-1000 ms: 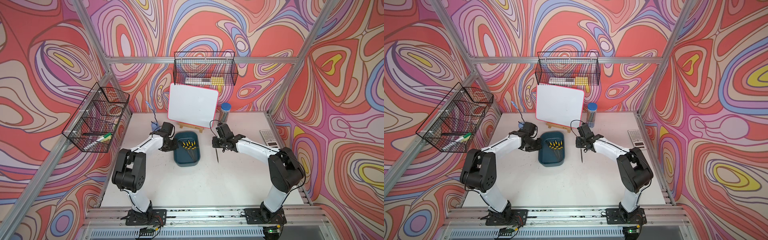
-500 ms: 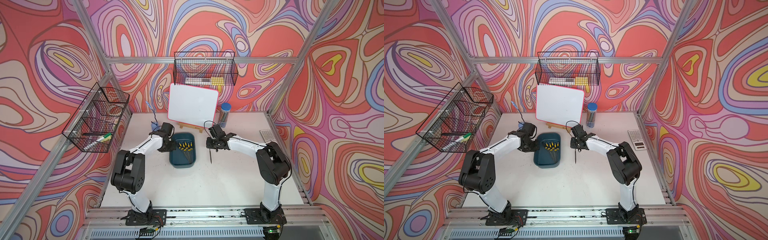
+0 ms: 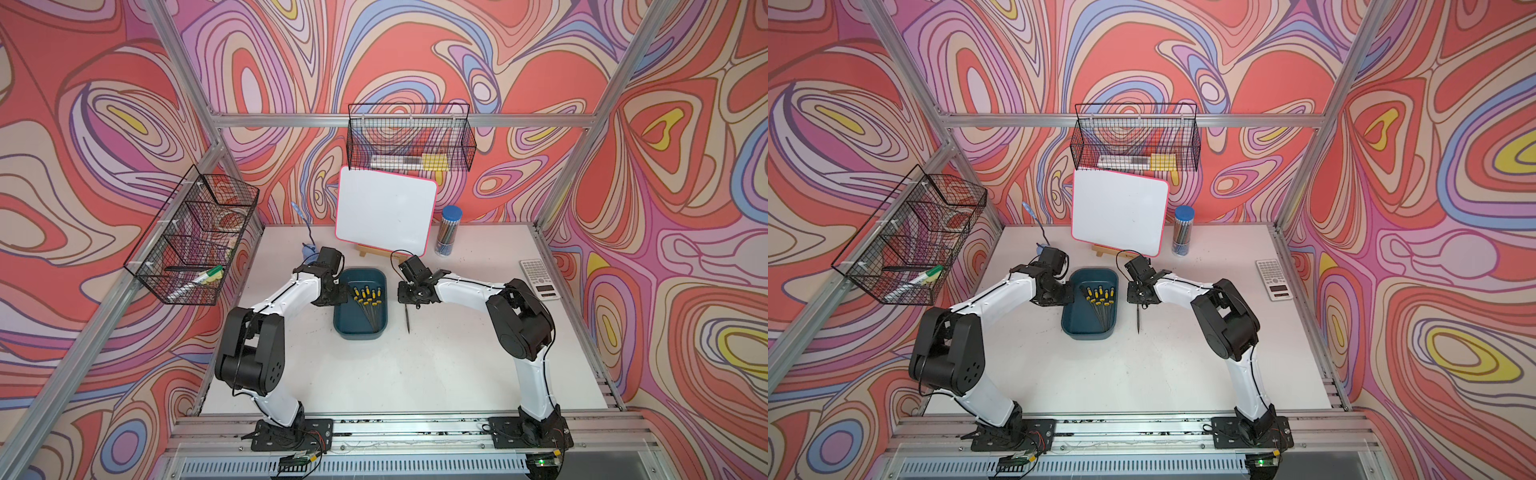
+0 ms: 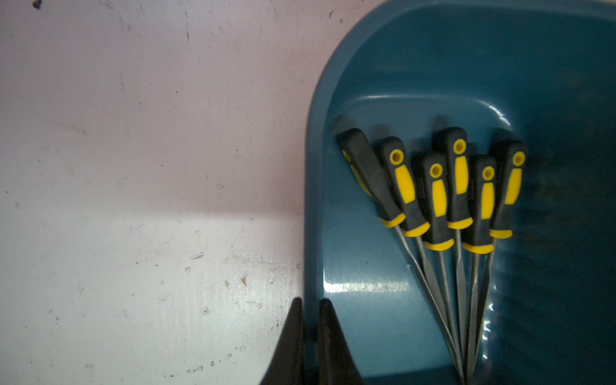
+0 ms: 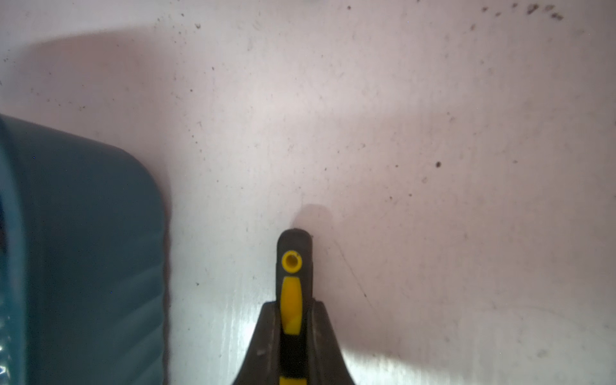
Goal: Take the file tool out of the storage box
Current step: Move the storage box to the center of the board, then place the file tool at the center of the board.
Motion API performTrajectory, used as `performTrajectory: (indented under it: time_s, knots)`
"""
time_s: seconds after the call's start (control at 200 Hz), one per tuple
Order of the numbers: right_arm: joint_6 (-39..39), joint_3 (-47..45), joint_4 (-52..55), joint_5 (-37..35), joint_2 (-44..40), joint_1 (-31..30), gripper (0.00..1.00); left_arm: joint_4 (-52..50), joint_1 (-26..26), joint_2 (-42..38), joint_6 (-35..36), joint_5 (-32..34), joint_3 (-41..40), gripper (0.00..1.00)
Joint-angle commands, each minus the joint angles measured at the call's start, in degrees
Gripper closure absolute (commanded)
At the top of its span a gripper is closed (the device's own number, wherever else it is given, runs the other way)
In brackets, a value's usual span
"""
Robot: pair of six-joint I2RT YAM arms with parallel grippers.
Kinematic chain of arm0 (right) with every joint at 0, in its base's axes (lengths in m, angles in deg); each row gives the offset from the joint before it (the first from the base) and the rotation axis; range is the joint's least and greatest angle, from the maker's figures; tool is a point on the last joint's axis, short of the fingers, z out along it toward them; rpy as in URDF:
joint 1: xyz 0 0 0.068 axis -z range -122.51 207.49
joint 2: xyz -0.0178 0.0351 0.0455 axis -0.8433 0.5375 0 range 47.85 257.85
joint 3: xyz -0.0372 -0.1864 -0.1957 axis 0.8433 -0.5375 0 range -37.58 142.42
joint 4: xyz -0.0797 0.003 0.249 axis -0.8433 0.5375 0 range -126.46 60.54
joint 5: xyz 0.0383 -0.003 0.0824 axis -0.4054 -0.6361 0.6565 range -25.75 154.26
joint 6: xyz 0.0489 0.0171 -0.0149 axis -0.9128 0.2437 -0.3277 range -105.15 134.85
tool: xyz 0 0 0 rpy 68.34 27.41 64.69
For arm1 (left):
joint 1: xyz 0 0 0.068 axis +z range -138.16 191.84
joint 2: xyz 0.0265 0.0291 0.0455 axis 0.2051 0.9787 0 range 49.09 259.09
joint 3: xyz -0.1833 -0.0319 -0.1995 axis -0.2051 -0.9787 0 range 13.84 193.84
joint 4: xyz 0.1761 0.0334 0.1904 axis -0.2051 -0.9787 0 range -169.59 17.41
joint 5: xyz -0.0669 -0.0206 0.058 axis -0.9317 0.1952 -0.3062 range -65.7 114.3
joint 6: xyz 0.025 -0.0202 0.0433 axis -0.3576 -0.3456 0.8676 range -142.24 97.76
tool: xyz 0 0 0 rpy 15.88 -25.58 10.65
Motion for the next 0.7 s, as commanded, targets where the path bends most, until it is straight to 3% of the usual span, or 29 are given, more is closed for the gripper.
performTrajectory:
  time_s: [0.0, 0.15, 0.321, 0.571, 0.696]
  knots:
    - [0.00, 1.42, 0.72, -1.40, 1.34, 0.04, 0.94, -0.08, 0.35, -1.84, 0.62, -0.06, -0.83, 0.77]
    - [0.04, 1.24, 0.71, -1.60, 1.46, 0.04, 0.87, 0.18, 0.41, -1.96, 0.36, -0.19, -0.96, 0.69]
    - [0.77, 1.81, 1.58, -2.59, 1.59, 0.04, 0.69, -0.93, 0.36, -2.37, 0.20, -0.28, 0.34, 0.67]
    - [1.58, 1.46, 1.34, -4.35, -1.09, -0.06, 0.67, -3.49, 0.36, -5.57, 0.88, -0.44, 5.11, 0.65]
    - [7.33, 3.94, 0.49, -5.51, -4.81, -0.86, 0.65, -4.43, 1.20, -6.71, 0.98, -1.80, 6.20, 0.63]
